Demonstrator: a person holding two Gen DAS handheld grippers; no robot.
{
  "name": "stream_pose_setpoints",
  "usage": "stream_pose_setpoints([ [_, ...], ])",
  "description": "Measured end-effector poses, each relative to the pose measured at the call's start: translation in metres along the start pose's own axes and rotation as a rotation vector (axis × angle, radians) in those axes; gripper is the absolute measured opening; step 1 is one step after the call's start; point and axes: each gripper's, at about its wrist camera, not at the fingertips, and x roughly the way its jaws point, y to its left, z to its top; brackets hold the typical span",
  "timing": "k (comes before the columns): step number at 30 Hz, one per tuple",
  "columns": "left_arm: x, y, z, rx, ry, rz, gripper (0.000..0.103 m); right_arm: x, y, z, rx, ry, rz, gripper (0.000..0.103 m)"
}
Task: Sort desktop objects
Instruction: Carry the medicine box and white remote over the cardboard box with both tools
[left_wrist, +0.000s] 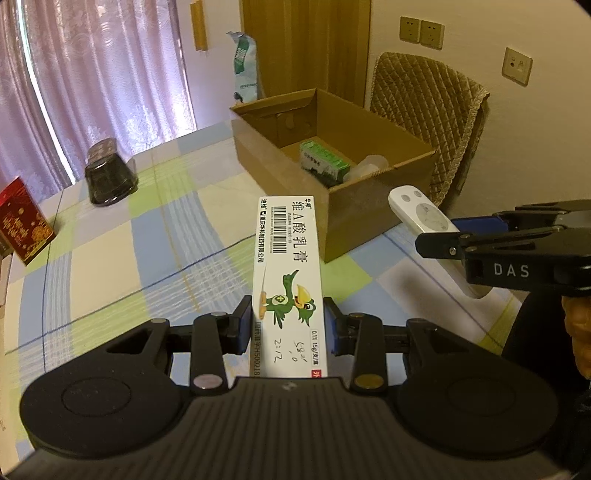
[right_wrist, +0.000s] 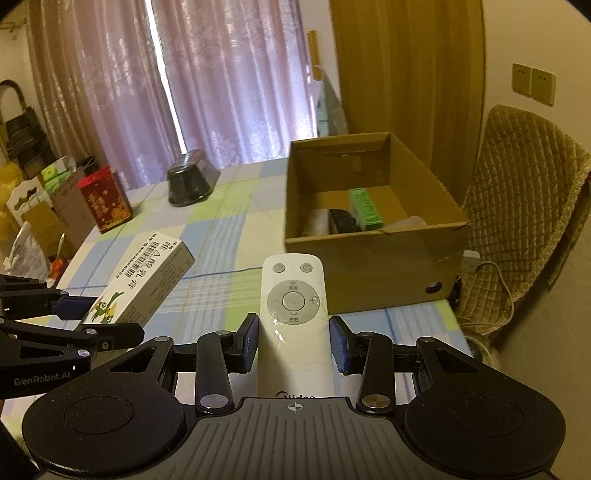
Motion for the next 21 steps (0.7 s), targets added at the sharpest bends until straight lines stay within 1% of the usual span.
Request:
stream_pose_setpoints([
  [9, 0.021, -0.018, 0.047, 0.029, -0.049, -0.053, 0.033, 0.001, -0.036, 0.027, 0.015, -0.034, -0.043, 0.039],
  [16, 0.043, -0.028, 0.093, 0.055, -0.095, -0.079, 0.033, 0.008, -0.063, 0.066, 0.011, -0.086, -0.072, 0.039],
  [21, 0.063, -0.029, 0.119, 0.072, -0.106, -0.081, 0.033, 0.023, -0.076, 0.095, 0.007, -0.109, -0.081, 0.039],
])
